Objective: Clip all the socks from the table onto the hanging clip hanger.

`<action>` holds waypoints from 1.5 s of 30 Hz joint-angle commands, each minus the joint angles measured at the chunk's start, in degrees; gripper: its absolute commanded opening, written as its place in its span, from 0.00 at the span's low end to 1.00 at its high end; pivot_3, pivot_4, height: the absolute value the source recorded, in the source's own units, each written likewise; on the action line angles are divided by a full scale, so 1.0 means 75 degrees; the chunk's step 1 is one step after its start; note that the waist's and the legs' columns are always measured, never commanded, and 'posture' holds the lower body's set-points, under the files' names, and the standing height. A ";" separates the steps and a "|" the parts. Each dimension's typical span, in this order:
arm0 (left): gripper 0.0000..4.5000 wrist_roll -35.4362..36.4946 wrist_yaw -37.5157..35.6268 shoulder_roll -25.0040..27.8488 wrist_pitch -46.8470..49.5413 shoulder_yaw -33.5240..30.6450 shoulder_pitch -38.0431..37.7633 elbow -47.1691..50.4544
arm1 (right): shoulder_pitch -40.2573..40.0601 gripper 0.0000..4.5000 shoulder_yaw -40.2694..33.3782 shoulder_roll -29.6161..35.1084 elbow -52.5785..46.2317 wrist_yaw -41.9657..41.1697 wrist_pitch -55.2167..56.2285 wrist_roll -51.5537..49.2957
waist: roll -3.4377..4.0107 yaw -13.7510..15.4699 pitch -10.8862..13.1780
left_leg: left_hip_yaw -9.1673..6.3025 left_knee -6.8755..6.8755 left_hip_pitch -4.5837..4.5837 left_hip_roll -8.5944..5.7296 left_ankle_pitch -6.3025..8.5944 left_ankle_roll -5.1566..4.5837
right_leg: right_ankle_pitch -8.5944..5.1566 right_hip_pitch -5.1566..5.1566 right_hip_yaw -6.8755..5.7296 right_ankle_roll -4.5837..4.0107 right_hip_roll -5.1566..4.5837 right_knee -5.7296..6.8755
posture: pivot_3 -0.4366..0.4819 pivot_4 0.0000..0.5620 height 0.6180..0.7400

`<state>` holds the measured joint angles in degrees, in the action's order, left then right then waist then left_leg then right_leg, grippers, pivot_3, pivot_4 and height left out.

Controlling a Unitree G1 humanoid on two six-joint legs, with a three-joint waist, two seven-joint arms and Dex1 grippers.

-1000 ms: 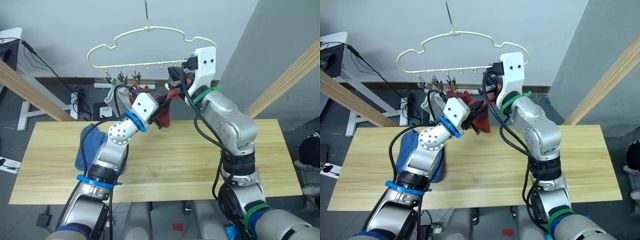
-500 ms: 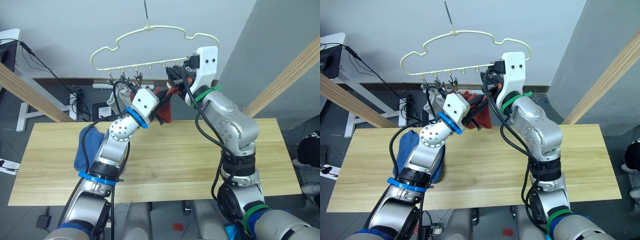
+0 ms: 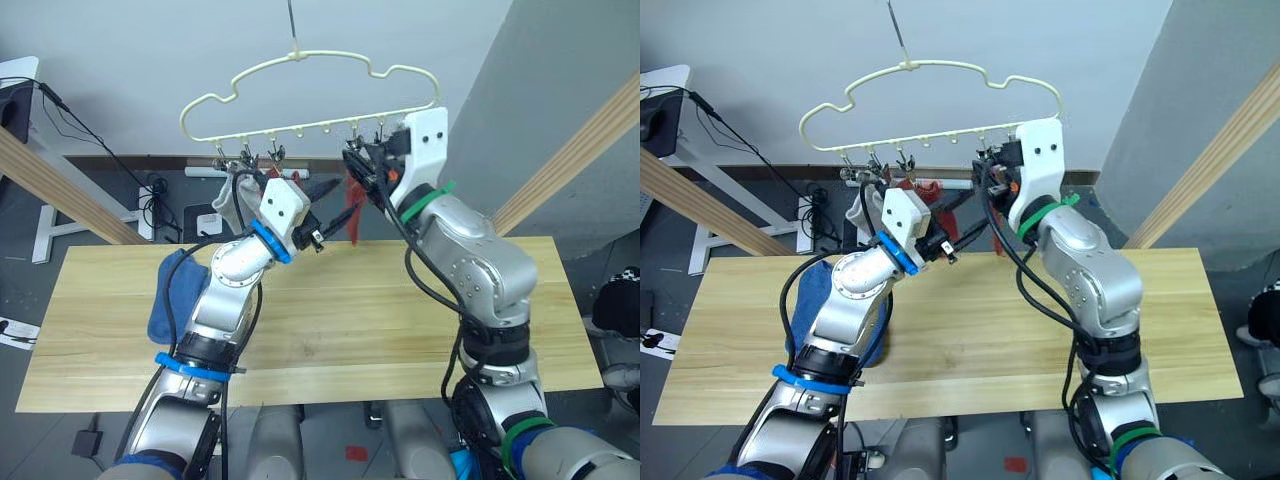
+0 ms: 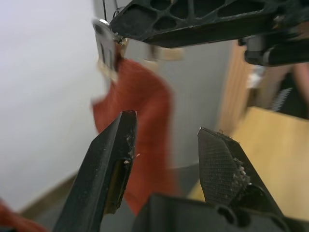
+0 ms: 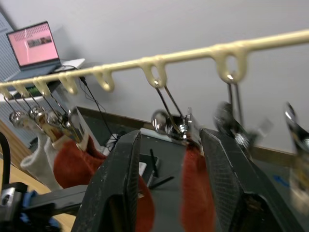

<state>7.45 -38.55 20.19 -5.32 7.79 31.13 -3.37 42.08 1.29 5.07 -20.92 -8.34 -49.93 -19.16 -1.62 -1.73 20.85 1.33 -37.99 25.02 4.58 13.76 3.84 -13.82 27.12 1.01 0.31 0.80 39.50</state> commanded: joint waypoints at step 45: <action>0.52 0.2404 -0.1396 0.1077 0.3180 -0.0689 0.0860 0.1970 | 0.0454 0.44 0.0557 -0.0481 0.1299 0.0306 0.2051 0.1519 | -0.0002 0.0003 -0.0001 | 0.0003 -0.0005 -0.0002 -0.0003 -0.0002 0.0000 | 0.0011 0.0000 0.0006 -0.0018 0.0001 0.0005 | 0.45 0.61 0.70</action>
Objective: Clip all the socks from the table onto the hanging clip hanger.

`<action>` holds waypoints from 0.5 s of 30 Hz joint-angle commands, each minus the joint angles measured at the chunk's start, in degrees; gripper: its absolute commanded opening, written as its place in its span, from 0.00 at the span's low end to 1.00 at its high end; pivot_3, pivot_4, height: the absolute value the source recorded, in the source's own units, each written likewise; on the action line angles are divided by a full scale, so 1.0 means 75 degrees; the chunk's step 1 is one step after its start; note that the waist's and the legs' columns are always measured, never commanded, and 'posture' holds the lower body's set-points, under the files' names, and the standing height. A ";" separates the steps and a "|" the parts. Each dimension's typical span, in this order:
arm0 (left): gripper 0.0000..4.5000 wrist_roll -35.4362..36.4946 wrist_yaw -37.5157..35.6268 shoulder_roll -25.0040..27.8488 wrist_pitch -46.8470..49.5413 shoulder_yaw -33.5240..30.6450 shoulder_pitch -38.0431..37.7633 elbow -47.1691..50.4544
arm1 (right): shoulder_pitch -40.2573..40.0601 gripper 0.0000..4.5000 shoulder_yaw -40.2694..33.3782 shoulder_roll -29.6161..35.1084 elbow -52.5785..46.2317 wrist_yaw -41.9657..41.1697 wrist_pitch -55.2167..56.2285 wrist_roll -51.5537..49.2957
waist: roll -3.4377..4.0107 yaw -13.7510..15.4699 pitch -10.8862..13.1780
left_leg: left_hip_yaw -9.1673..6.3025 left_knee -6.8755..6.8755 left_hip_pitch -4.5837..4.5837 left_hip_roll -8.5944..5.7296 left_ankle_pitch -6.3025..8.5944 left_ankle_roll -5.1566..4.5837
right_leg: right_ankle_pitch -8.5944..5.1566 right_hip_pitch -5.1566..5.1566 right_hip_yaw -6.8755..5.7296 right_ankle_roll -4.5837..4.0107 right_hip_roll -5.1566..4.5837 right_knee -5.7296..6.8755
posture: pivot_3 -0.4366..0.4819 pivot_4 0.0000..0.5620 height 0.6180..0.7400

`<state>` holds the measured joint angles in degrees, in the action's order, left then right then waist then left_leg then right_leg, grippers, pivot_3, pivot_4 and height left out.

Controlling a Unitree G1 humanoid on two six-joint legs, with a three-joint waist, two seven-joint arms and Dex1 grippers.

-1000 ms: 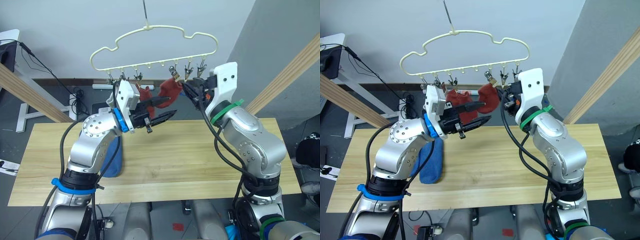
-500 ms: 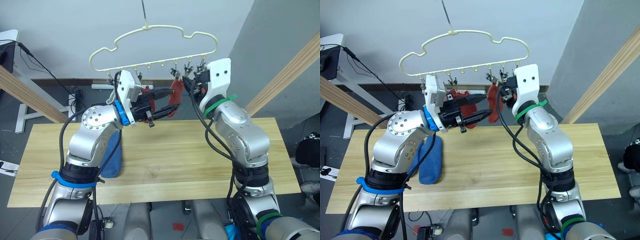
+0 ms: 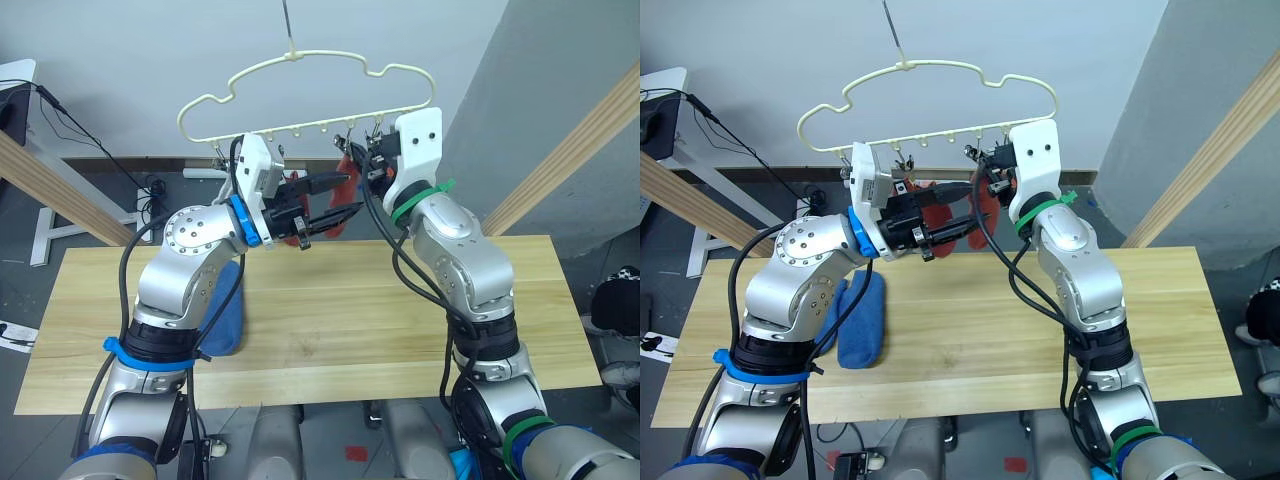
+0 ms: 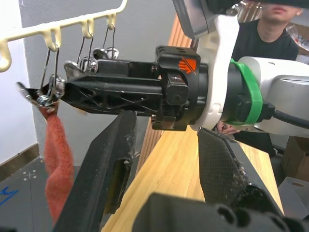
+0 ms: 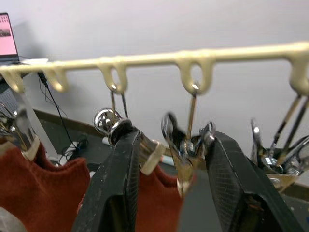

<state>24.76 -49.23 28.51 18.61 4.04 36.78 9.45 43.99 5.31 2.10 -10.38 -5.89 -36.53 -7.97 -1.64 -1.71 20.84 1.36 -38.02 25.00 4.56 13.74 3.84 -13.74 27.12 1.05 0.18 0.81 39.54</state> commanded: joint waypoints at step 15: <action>0.52 0.0100 0.0136 -0.0126 0.0134 -0.0198 0.0206 0.0249 | 0.0352 0.44 -0.0219 -0.0234 0.0127 0.0096 0.0476 -0.0001 | 0.0000 0.0002 0.0000 | 0.0000 -0.0005 0.0000 0.0000 0.0000 0.0000 | 0.0002 0.0000 0.0000 -0.0003 -0.0001 0.0008 | 0.45 0.61 0.70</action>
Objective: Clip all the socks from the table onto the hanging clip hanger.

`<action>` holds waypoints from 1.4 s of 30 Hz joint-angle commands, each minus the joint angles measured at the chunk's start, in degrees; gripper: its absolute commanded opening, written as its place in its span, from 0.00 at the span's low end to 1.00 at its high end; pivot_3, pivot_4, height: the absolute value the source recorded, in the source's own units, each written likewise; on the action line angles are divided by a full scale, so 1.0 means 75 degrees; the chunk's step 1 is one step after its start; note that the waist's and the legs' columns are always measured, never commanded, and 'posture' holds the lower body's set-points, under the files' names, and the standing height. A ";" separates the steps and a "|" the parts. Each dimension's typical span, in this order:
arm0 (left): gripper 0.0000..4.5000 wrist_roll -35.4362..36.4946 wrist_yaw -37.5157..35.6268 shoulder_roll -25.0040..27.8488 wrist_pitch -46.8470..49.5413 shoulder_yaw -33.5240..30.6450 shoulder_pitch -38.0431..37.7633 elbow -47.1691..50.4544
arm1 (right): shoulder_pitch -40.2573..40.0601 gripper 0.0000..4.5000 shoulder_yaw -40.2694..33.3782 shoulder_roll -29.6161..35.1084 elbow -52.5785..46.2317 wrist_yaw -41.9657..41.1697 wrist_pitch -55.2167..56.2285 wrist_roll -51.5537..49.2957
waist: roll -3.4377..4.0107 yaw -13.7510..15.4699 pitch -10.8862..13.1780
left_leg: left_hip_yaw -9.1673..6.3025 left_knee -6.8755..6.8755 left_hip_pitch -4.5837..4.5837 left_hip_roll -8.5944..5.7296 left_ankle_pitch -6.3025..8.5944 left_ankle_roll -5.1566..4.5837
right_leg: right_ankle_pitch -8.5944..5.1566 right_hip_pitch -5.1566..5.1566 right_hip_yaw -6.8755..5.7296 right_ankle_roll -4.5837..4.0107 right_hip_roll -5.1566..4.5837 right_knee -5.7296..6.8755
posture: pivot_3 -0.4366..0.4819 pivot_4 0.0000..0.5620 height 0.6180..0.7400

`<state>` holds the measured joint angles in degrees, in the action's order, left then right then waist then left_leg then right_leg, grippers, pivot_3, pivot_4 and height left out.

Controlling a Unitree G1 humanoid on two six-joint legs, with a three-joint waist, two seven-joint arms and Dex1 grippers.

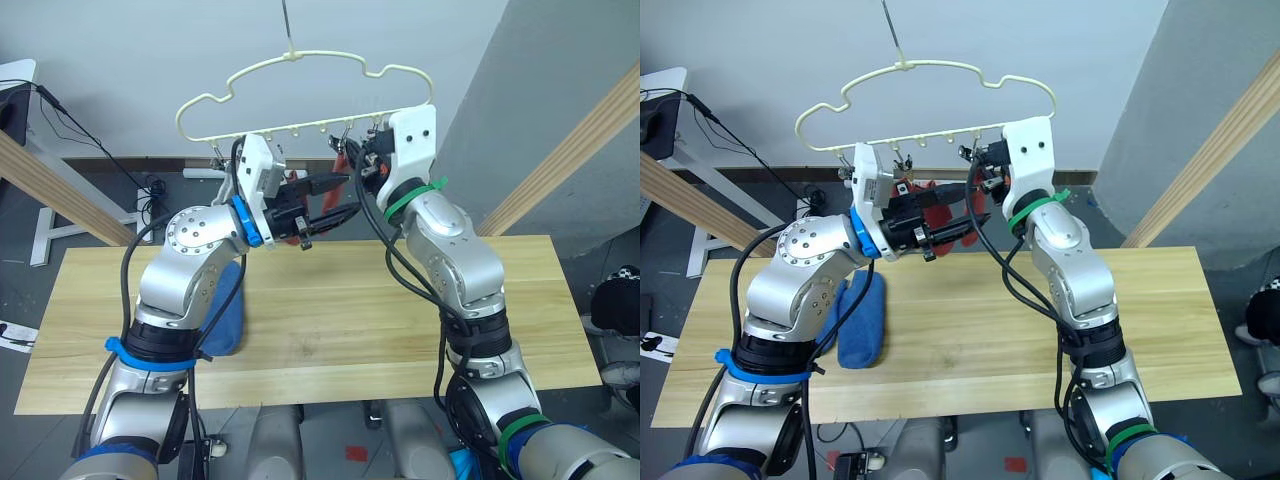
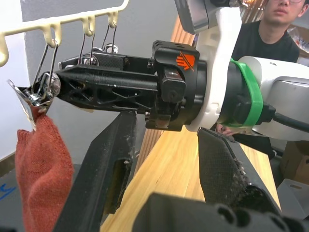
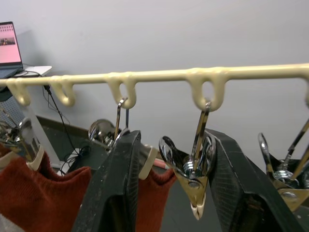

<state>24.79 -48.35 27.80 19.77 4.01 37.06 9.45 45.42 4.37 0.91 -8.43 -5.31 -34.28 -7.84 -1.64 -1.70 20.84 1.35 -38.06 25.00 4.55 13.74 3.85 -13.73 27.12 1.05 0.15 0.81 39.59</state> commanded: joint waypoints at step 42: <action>1.00 -0.1957 0.2865 0.0470 0.1036 -0.1368 -0.2778 -0.2330 | 0.0350 0.00 -0.0282 -0.0190 -0.0134 -0.0170 -0.0073 -0.0161 | 0.0000 0.0017 0.0001 | 0.0005 -0.0003 -0.0004 -0.0001 -0.0002 -0.0006 | -0.0001 0.0017 0.0002 0.0001 -0.0007 0.0040 | 0.46 0.68 0.70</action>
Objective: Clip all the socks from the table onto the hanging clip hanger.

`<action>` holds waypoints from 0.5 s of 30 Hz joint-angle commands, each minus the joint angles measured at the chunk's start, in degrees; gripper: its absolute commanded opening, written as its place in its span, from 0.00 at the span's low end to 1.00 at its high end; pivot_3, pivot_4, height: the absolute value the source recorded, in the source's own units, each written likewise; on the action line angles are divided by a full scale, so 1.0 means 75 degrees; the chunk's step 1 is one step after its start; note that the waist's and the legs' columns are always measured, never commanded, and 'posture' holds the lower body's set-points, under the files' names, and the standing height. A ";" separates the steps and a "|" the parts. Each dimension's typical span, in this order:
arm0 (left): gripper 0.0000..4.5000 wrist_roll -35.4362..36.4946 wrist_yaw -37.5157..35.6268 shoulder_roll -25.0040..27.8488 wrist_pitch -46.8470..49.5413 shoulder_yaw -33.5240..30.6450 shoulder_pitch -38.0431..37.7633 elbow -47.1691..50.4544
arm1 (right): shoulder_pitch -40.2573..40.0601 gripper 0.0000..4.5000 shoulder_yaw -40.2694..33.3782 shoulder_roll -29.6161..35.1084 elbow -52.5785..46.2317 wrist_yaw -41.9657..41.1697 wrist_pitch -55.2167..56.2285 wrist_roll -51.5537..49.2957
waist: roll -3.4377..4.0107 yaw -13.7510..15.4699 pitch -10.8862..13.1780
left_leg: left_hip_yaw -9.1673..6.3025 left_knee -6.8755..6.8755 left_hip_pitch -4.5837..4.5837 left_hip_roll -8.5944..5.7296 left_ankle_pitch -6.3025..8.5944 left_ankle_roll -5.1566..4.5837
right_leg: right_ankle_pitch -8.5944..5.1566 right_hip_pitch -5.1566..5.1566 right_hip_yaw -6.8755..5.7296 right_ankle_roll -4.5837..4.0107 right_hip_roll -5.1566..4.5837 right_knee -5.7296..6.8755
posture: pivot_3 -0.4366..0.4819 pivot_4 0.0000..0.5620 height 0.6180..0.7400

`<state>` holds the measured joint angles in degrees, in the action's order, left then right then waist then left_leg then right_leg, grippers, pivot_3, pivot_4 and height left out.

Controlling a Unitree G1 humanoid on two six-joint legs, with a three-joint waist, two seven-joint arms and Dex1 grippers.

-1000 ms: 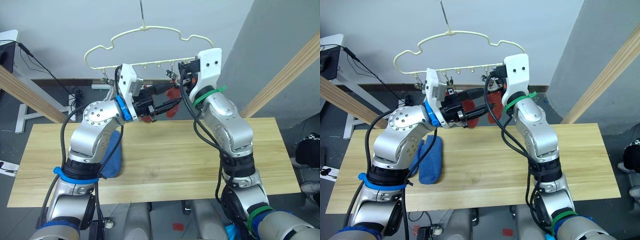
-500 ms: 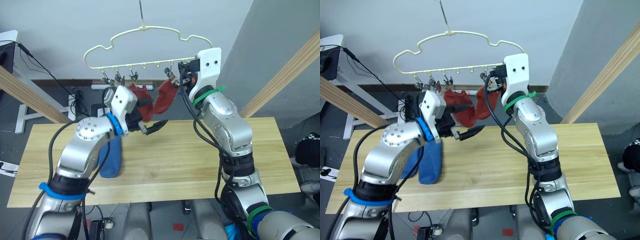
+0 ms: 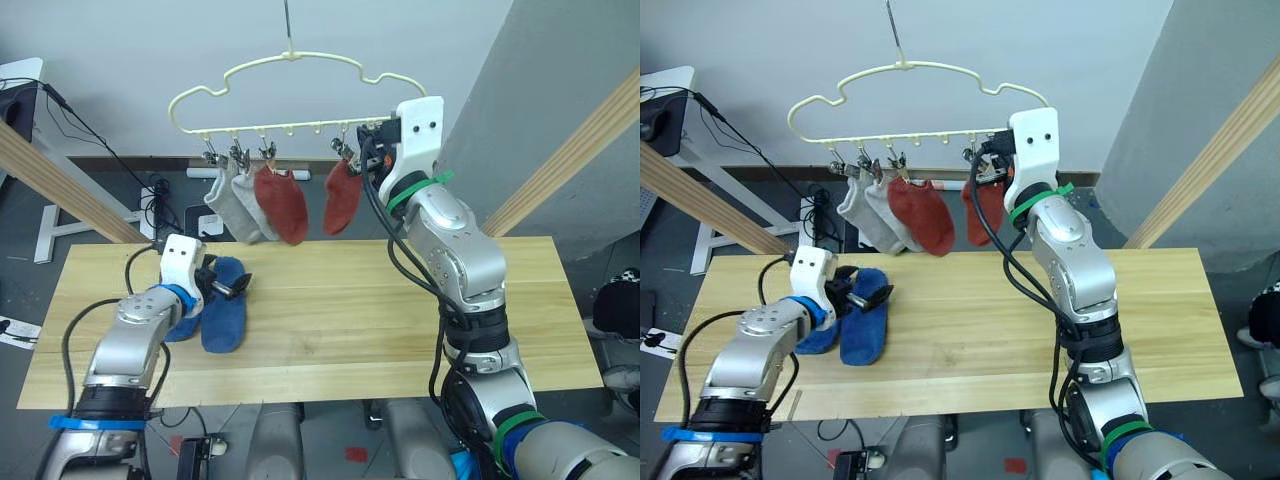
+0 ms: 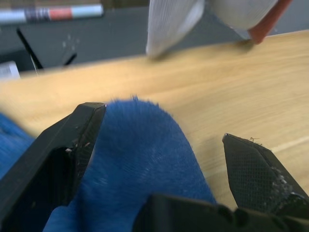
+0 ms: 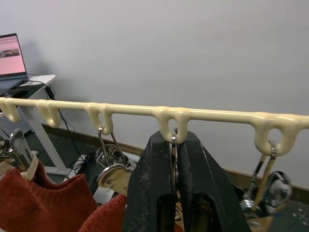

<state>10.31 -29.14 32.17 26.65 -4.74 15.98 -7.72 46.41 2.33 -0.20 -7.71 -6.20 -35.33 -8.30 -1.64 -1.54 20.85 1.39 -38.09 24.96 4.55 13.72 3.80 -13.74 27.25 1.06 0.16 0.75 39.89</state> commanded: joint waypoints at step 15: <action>0.48 -0.0297 0.0955 -0.0299 0.0908 -0.0060 -0.0147 0.0002 | 0.0260 0.00 -0.0003 -0.0041 -0.0202 -0.0081 0.0068 -0.0083 | 0.0000 -0.0034 0.0000 | 0.0003 0.0001 -0.0009 0.0003 -0.0001 0.0001 | -0.0012 0.0000 0.0006 0.0020 0.0002 0.0008 | 0.45 0.67 0.70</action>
<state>8.81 -21.94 29.83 32.10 -5.32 16.74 -7.51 46.96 2.32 -0.17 -7.68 -6.46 -35.50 -8.27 -1.64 -1.80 20.84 1.42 -38.07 24.89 4.57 13.72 3.81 -13.84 27.25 1.12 0.33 0.77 39.95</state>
